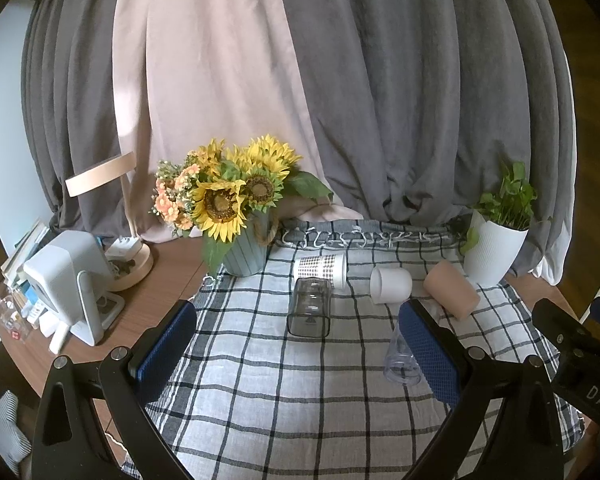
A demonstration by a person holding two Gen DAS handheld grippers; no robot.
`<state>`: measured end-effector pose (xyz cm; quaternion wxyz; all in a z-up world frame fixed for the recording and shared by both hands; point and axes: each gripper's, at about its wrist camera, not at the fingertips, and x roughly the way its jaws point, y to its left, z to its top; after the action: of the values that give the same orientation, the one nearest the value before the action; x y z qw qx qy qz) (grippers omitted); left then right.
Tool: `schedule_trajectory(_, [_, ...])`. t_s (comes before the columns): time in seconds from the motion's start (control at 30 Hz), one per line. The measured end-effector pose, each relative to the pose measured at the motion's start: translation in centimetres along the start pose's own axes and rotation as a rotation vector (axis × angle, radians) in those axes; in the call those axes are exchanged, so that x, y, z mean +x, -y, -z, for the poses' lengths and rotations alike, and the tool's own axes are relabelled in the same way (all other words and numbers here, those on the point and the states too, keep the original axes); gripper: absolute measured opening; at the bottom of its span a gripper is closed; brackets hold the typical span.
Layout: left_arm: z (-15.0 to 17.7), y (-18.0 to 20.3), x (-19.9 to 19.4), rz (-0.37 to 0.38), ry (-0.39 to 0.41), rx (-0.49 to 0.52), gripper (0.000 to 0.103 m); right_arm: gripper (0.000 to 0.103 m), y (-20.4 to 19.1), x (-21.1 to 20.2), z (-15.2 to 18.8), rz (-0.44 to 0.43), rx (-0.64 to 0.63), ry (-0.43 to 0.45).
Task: Flip cup upside down
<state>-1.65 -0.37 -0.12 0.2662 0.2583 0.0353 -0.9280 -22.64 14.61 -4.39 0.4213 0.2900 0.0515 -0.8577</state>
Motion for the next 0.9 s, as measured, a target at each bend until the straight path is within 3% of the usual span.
schedule_trajectory(0.2, [0.2, -0.1, 1.2, 0.007, -0.033, -0.009, 0.103, 0.097, -0.1, 0.7, 0.1, 0.004, 0.001, -0.012])
schedule_trajectory(0.43, [0.8, -0.6, 4.8, 0.003, -0.141, 0.0, 0.103, 0.097, -0.8, 3.7, 0.6, 0.02, 0.017, -0.068])
schedule_trajectory(0.77, [0.3, -0.8, 14.0, 0.046, -0.309, 0.068, 0.103, 0.097, -2.3, 10.0, 1.0, 0.031, 0.072, -0.166])
schedule_trajectory(0.9, [0.0, -0.4, 18.5, 0.059, -0.372, 0.088, 0.103, 0.097, -2.4, 12.7, 0.7, 0.083, 0.101, -0.19])
